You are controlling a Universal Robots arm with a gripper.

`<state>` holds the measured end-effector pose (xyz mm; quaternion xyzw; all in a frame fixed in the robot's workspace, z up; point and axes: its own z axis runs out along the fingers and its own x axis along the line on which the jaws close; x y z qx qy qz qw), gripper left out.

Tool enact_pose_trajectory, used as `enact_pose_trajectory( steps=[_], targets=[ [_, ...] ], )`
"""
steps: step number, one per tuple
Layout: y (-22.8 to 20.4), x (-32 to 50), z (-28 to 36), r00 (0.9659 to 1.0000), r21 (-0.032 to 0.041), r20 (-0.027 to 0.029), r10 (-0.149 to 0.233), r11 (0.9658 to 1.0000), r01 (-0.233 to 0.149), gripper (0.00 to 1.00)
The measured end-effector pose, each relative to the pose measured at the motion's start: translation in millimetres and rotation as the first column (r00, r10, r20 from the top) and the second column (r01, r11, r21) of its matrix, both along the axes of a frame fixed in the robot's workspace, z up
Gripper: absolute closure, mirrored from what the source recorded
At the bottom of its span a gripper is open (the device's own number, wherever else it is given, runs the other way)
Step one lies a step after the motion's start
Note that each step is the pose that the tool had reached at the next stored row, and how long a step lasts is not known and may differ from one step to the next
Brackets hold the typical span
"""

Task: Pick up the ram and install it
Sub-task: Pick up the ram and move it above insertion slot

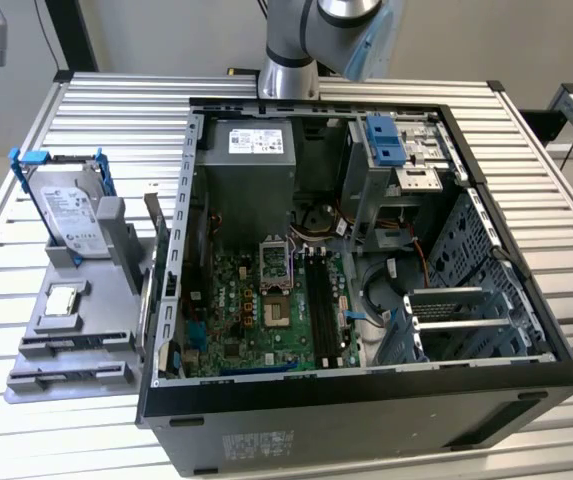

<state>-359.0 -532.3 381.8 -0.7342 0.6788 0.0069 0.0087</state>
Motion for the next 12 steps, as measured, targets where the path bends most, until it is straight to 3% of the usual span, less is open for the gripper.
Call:
enact_pose_trajectory(
  steps=[4, 8, 12],
  targets=[
    [0.1, 0.0, -4.0, 1.0, -0.0001, 0.0033, -0.007, 1.0, 0.007, 0.0],
    [0.1, 0.0, -10.7, 0.9973, -0.0001, 0.0038, -0.074, 0.9973, 0.074, 0.0],
    [0.3, 0.0, -17.9, 0.9944, -0.0001, 0.0037, -0.106, 0.9944, 0.106, 0.0]
  ],
)
